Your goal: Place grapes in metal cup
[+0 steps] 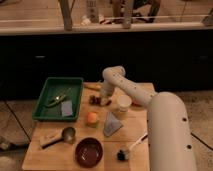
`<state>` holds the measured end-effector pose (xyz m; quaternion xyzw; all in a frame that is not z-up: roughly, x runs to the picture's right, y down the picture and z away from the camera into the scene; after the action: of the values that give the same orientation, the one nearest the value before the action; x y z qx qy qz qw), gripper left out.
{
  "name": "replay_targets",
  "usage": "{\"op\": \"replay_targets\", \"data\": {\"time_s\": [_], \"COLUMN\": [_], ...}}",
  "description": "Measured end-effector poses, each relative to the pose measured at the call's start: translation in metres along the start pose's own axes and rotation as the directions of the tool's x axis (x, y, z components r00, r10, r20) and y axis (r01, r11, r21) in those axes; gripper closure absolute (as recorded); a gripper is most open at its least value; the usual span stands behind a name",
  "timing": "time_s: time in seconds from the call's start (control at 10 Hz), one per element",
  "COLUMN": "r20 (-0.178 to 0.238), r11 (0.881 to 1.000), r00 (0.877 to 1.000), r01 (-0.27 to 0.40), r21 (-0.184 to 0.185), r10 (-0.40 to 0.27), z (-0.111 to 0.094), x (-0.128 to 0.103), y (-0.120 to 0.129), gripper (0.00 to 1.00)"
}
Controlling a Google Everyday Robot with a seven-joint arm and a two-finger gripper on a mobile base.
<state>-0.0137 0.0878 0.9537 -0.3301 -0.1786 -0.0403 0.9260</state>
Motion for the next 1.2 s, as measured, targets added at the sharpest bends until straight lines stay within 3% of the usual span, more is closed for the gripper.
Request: {"op": "replay_targets", "data": {"time_s": [1.2], "r20": [0.006], "r11": [1.000], "r00": [1.000], "r01": [0.010], "r21": [0.018], "r10": [-0.010], "z": [-0.0038], "x": [-0.0011], "y": [-0.0014], "gripper": [1.00]}}
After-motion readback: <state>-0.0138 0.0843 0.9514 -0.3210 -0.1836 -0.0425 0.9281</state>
